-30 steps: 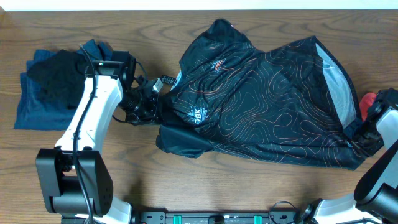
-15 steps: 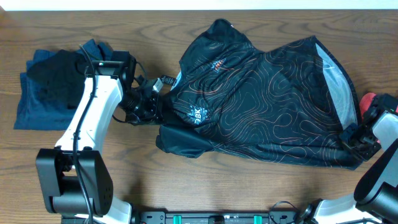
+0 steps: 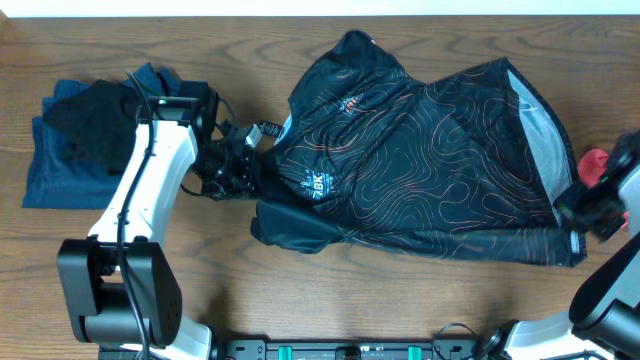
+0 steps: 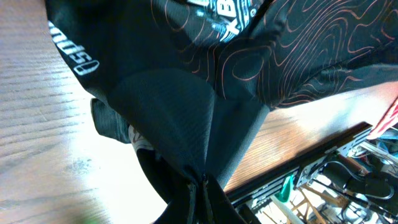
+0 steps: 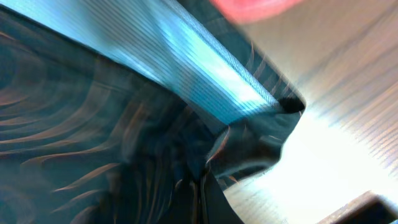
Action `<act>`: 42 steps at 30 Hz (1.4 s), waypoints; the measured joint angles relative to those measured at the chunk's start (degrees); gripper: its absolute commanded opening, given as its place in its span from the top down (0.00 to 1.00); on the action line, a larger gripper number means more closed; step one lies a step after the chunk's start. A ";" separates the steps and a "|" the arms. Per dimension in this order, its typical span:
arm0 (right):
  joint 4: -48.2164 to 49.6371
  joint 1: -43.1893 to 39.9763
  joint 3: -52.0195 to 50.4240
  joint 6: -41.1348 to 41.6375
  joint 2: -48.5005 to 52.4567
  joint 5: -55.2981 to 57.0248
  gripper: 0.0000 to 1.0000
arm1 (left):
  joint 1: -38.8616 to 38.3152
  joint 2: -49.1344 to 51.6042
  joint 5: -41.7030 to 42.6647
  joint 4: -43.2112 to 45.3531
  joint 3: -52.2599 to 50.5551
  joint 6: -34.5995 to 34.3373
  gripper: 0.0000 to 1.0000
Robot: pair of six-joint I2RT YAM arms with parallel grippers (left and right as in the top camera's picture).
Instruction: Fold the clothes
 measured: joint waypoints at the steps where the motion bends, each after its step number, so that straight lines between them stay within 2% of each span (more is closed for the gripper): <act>1: -2.08 0.00 3.15 -0.15 -0.15 -0.66 0.99 | 0.00 -0.04 -0.04 -0.02 0.79 0.00 0.94; 7: -11.37 0.00 17.14 -1.81 -4.79 -2.45 0.99 | 0.90 -5.25 -0.22 -0.22 7.61 -1.11 0.94; 16: -15.13 -0.81 25.11 -3.23 -16.92 -3.69 0.99 | 11.21 -20.61 2.86 1.31 16.63 -5.79 0.94; 22: -13.18 -1.44 28.02 -3.45 -24.41 -4.26 0.99 | 17.51 -29.79 13.51 11.17 19.41 -9.73 0.94; 29: -5.90 -2.40 31.76 -1.14 -32.87 -4.42 0.99 | 21.16 -37.20 18.23 22.32 20.17 -15.19 0.94; 36: -2.19 -2.60 33.35 0.72 -32.70 -7.54 0.99 | 21.73 -32.89 19.63 23.28 20.79 -17.31 0.94; 42: -1.75 -1.86 33.38 1.11 -20.98 -14.84 0.99 | 20.15 -19.47 20.48 27.28 20.76 -18.08 0.94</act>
